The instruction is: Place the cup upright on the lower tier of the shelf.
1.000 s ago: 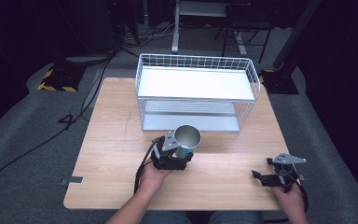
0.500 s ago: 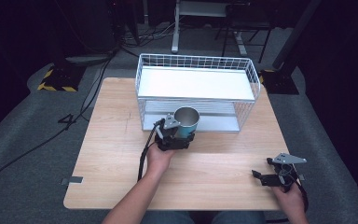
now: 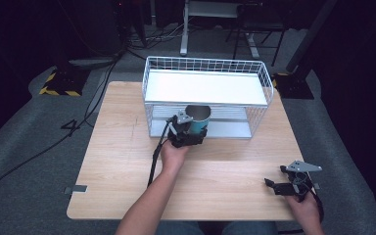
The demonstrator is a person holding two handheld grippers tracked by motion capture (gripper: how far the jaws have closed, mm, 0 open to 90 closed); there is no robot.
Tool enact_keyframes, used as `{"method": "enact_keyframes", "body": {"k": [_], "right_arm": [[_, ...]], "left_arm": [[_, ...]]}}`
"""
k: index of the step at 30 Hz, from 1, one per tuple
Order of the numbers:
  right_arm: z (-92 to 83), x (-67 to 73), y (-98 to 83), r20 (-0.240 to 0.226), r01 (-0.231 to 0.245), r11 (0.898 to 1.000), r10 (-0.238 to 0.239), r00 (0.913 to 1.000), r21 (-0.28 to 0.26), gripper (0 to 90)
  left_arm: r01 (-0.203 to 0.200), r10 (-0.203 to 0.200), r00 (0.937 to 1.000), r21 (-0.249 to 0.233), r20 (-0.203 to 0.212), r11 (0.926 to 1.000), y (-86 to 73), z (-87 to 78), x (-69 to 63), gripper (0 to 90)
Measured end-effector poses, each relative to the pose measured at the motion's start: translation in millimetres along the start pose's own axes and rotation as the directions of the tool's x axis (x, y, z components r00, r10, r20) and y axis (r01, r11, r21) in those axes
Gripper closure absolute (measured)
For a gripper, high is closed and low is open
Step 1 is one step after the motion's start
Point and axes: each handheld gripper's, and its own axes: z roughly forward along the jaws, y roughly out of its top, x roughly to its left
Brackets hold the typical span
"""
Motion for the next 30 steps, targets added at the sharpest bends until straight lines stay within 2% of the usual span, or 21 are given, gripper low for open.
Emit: {"method": "enact_keyframes", "body": {"k": [4, 6, 12, 22, 23, 24, 25, 26, 27, 30], "right_arm": [[0.0, 0.0, 0.0, 0.000, -0.001, 1.000, 0.001, 1.0000, 0.000, 11.3], [0.0, 0.1, 0.0, 0.000, -0.001, 1.000, 0.001, 1.0000, 0.000, 11.3], [0.0, 0.0, 0.0, 0.000, 0.000, 1.000, 0.000, 1.0000, 0.000, 11.3], [0.0, 0.0, 0.0, 0.000, -0.001, 1.000, 0.001, 1.0000, 0.000, 11.3], [0.0, 0.0, 0.0, 0.000, -0.001, 1.000, 0.001, 1.0000, 0.000, 11.3], [0.0, 0.0, 0.0, 0.000, -0.001, 1.000, 0.001, 1.0000, 0.000, 11.3], [0.0, 0.0, 0.0, 0.000, -0.001, 1.000, 0.001, 1.0000, 0.000, 11.3], [0.0, 0.0, 0.0, 0.000, -0.001, 1.000, 0.001, 1.0000, 0.000, 11.3], [0.0, 0.0, 0.0, 0.000, -0.001, 1.000, 0.001, 1.0000, 0.000, 11.3], [0.0, 0.0, 0.0, 0.000, -0.001, 1.000, 0.001, 1.0000, 0.000, 11.3]], "left_arm": [[-0.002, 0.002, 0.9998, -0.014, -0.019, 0.9999, 0.9, 9.8, 2.4, 23.7], [-0.016, 0.016, 0.9991, -0.019, -0.040, 0.9997, 1.6, 13.9, 2.9, 23.7], [-0.009, 0.006, 0.9976, -0.043, -0.069, 0.9990, 2.1, 27.3, 6.0, 23.7], [0.034, -0.039, 0.9963, -0.065, -0.077, 0.9973, 1.2, 47.9, 7.4, 23.6], [0.014, -0.017, 0.9992, -0.061, -0.037, 0.9980, 1.6, 53.4, 12.1, 23.6], [0.014, -0.017, 0.9992, -0.061, -0.037, 0.9980, 1.6, 53.4, 12.1, 23.6], [0.065, -0.070, 0.9943, -0.068, -0.081, 0.9955, 0.7, 56.3, 11.2, 23.6], [0.065, -0.070, 0.9943, -0.068, -0.081, 0.9955, 0.7, 56.3, 11.2, 23.7], [0.051, -0.058, 0.9924, -0.067, -0.109, 0.9964, 1.1, 59.0, 13.9, 23.6], [0.052, -0.059, 0.9903, -0.059, -0.126, 0.9969, 1.5, 62.0, 15.2, 23.6]]}}
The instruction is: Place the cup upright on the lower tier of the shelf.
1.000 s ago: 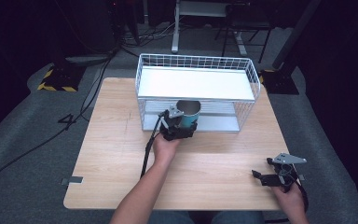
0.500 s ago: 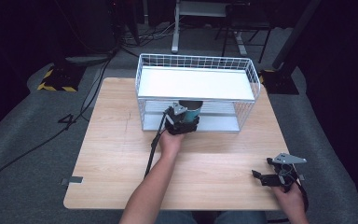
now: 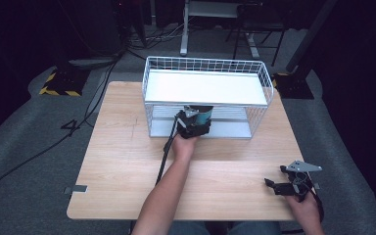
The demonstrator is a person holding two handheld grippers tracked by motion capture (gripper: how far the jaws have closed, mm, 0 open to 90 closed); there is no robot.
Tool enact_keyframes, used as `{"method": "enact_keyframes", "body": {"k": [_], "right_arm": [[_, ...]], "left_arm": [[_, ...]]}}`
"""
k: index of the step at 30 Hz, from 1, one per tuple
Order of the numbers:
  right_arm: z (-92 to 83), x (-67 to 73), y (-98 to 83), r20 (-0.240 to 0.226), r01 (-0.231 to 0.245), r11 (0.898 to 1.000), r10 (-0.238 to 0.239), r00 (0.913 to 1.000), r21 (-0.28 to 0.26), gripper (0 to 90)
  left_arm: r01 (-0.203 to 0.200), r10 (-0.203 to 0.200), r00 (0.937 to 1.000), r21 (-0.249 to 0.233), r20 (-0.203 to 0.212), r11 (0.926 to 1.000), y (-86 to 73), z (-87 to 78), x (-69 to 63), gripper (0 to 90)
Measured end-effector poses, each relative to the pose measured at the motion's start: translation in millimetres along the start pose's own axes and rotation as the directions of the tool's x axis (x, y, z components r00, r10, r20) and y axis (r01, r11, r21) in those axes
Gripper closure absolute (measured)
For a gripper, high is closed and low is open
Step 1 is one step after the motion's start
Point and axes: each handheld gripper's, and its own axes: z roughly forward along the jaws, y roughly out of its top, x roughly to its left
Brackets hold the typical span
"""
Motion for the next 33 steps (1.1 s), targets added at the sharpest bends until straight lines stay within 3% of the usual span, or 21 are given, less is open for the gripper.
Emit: {"method": "enact_keyframes", "body": {"k": [1, 12, 13, 15, 20, 24, 33], "right_arm": [[0.0, 0.0, 0.0, 0.000, 0.000, 1.000, 0.000, 1.0000, 0.000, 11.3], [0.0, 0.0, 0.0, 0.000, 0.000, 1.000, 0.000, 1.0000, 0.000, 11.3], [0.0, 0.0, 0.0, 0.000, 0.000, 1.000, 0.000, 1.0000, 0.000, 11.3], [0.0, 0.0, 0.0, 0.000, 0.000, 1.000, 0.000, 1.0000, 0.000, 11.3], [0.0, 0.0, 0.0, 0.000, 0.000, 1.000, 0.000, 1.0000, 0.000, 11.3], [0.0, 0.0, 0.0, 0.000, 0.000, 1.000, 0.000, 1.0000, 0.000, 11.3], [0.0, 0.0, 0.0, 0.000, 0.000, 1.000, 0.000, 1.0000, 0.000, 11.3]], "left_arm": [[0.021, -0.021, 0.9991, 0.012, -0.038, 0.9997, -0.2, 0.2, -1.7, 23.6], [0.065, -0.064, 0.9973, 0.029, -0.036, 0.9974, -4.4, 14.0, -2.4, 23.6], [-0.033, 0.031, 0.9989, 0.037, 0.034, 0.9988, -2.5, 16.4, 3.6, 23.6], [-0.029, 0.029, 0.9995, 0.034, 0.008, 0.9990, -3.1, 16.8, 0.5, 23.6], [-0.039, 0.039, 0.9992, 0.040, -0.004, 0.9984, -3.4, 17.7, -2.3, 23.6], [-0.093, 0.095, 0.9950, 0.045, -0.030, 0.9946, -3.9, 18.7, -6.6, 23.5], [-0.076, 0.077, 0.9967, 0.035, -0.025, 0.9965, -4.6, 19.9, -6.2, 23.0]]}}
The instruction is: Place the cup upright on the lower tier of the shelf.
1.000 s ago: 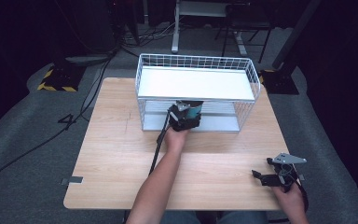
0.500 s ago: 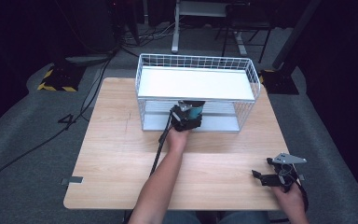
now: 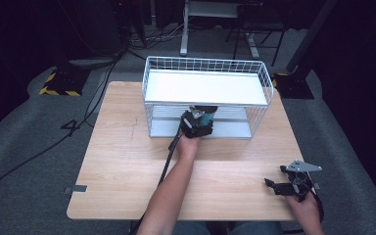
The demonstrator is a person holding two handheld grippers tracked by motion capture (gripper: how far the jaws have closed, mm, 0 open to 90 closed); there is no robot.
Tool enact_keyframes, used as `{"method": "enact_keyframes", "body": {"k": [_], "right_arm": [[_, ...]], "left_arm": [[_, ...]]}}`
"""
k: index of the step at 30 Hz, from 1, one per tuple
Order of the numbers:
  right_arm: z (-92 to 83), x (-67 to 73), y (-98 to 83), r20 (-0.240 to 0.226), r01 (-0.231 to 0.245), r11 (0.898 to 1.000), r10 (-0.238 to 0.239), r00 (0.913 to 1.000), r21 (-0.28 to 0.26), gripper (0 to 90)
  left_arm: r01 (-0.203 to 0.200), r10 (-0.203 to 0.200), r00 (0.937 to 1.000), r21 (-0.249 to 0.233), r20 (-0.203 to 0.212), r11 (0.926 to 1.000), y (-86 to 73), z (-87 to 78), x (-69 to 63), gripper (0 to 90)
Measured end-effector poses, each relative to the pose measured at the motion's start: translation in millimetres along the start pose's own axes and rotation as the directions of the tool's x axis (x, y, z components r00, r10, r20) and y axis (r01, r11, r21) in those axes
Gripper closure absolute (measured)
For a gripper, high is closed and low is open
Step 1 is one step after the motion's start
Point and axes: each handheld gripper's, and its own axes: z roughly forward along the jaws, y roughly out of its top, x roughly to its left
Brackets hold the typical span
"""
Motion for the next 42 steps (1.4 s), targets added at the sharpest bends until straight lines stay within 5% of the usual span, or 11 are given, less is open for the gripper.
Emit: {"method": "enact_keyframes", "body": {"k": [9, 16, 21, 27, 33, 42], "right_arm": [[0.0, 0.0, 0.0, 0.000, 0.000, 1.000, 0.000, 1.0000, 0.000, 11.3], [0.0, 0.0, 0.0, 0.000, 0.000, 1.000, 0.000, 1.0000, 0.000, 11.3], [0.0, 0.0, 0.0, 0.000, 0.000, 1.000, 0.000, 1.0000, 0.000, 11.3], [0.0, 0.0, 0.0, 0.000, -0.001, 1.000, 0.001, 1.0000, 0.000, 11.3], [0.0, -0.1, 0.0, 0.000, 0.000, 1.000, 0.000, 1.0000, 0.000, 11.3], [0.0, -0.1, 0.0, -0.001, 0.000, 1.000, 0.000, 1.0000, 0.000, 11.3]], "left_arm": [[0.017, -0.016, 0.9997, -0.036, 0.021, 0.9992, 3.9, -4.5, 0.7, 16.0], [-0.015, 0.015, 0.9999, -0.043, 0.005, 0.9990, 8.3, -14.9, -0.8, 14.9], [-0.046, 0.047, 0.9989, -0.046, 0.008, 0.9979, 12.7, -33.8, -1.6, 14.7], [-0.004, 0.005, 0.9997, -0.036, 0.022, 0.9993, 12.6, -51.9, 2.0, 14.5], [-0.012, 0.012, 0.9998, -0.029, 0.015, 0.9995, 0.3, -75.8, 9.6, 15.5], [-0.021, 0.025, 0.9979, -0.058, 0.059, 0.9981, -14.6, -127.2, 12.8, 15.6]]}}
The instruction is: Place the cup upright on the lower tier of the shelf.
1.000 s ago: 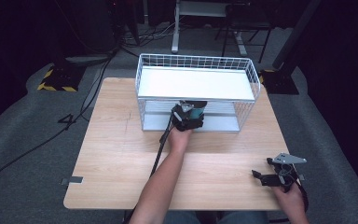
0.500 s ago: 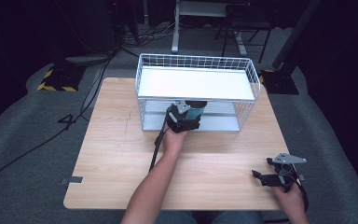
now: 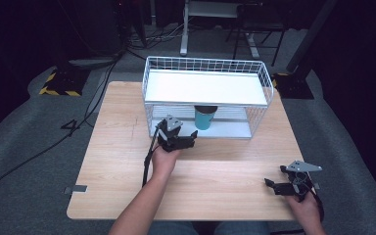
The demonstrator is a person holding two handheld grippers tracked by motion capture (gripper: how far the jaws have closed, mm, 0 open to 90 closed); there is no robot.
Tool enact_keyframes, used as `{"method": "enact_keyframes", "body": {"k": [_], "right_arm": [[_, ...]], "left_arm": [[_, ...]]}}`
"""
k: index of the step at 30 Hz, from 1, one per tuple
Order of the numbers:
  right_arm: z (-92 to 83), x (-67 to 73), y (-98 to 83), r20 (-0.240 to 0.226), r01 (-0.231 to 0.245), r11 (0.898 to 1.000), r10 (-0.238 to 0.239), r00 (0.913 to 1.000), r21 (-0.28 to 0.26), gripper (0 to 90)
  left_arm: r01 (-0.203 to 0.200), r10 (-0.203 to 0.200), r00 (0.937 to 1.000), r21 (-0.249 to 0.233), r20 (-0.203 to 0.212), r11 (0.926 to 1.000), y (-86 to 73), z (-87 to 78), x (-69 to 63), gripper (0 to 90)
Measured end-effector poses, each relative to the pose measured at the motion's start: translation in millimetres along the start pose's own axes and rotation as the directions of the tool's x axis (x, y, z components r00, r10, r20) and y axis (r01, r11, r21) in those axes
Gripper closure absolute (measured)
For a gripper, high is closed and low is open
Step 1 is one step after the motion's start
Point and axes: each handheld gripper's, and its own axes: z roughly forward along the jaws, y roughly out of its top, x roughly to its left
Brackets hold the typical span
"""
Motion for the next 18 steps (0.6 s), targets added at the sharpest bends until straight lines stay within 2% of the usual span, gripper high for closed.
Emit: {"method": "enact_keyframes", "body": {"k": [1, 2, 3, 4, 5, 6, 7, 9, 10, 11, 13, 14, 16, 18], "right_arm": [[0.0, 0.0, 0.0, 0.000, 0.000, 1.000, 0.000, 1.0000, 0.000, 11.3], [0.0, 0.0, 0.0, 0.000, 0.000, 1.000, 0.000, 1.0000, 0.000, 11.3], [0.0, 0.0, 0.0, 0.000, 0.000, 1.000, 0.000, 1.0000, 0.000, 11.3], [0.0, 0.0, 0.0, 0.000, 0.000, 1.000, 0.000, 1.0000, 0.000, 11.3], [0.0, 0.0, 0.0, 0.000, 0.000, 1.000, 0.000, 1.0000, 0.000, 11.3], [0.0, 0.0, 0.0, 0.000, 0.000, 1.000, 0.000, 1.0000, 0.000, 11.3], [0.0, 0.0, 0.0, 0.000, 0.000, 1.000, 0.000, 1.0000, 0.000, 11.3], [0.0, 0.0, 0.0, 0.000, 0.000, 1.000, 0.000, 1.0000, 0.000, 11.3], [0.1, 0.0, 0.3, -0.001, 0.002, 1.000, -0.002, 1.0000, 0.002, 11.0], [0.1, 0.0, 0.3, -0.001, 0.002, 1.000, -0.002, 1.0000, 0.002, 11.0], [1.3, 0.6, 1.2, 0.000, 0.009, 1.000, -0.009, 1.0000, 0.003, 10.5], [1.7, 0.9, 1.4, -0.001, 0.011, 1.000, -0.011, 0.9999, 0.002, 10.5], [1.9, 1.2, 1.7, 0.000, 0.010, 1.000, -0.010, 0.9999, 0.002, 10.5], [2.3, 1.4, 2.1, 0.001, 0.008, 1.000, -0.008, 1.0000, 0.002, 10.6]], "left_arm": [[0.000, 0.000, 1.0000, 0.000, 0.000, 1.0000, 0.0, 0.0, 0.0, 15.7], [0.004, -0.004, 0.9999, -0.010, 0.015, 0.9999, -1.8, -12.4, -1.4, 15.7], [0.004, -0.004, 0.9999, -0.010, 0.015, 0.9999, -1.8, -12.4, -1.4, 15.8], [0.004, -0.004, 0.9993, -0.009, 0.036, 0.9999, -4.0, -23.2, -2.0, 15.9], [0.004, -0.004, 0.9993, -0.009, 0.036, 0.9999, -4.0, -23.2, -2.0, 15.9], [0.008, -0.008, 0.9989, -0.009, 0.047, 0.9999, -5.7, -33.8, -3.0, 15.8], [0.008, -0.008, 0.9989, -0.009, 0.047, 0.9999, -5.7, -33.8, -3.0, 15.8], [-0.004, 0.004, 0.9984, -0.004, 0.056, 1.0000, -6.3, -46.0, -4.5, 15.9], [-0.031, 0.031, 0.9981, -0.002, 0.053, 0.9995, -7.8, -58.6, -5.9, 15.9], [-0.031, 0.031, 0.9981, -0.002, 0.053, 0.9995, -7.8, -58.6, -5.9, 16.0], [-0.048, 0.048, 0.9979, 0.007, 0.043, 0.9988, -10.8, -70.1, -6.2, 15.9], [-0.063, 0.062, 0.9974, 0.019, 0.036, 0.9978, -13.7, -81.7, -4.9, 15.9], [-0.064, 0.063, 0.9972, 0.014, 0.039, 0.9979, -15.6, -87.5, -3.8, 15.9], [-0.068, 0.067, 0.9970, 0.016, 0.040, 0.9976, -22.2, -103.5, -1.7, 15.8]]}}
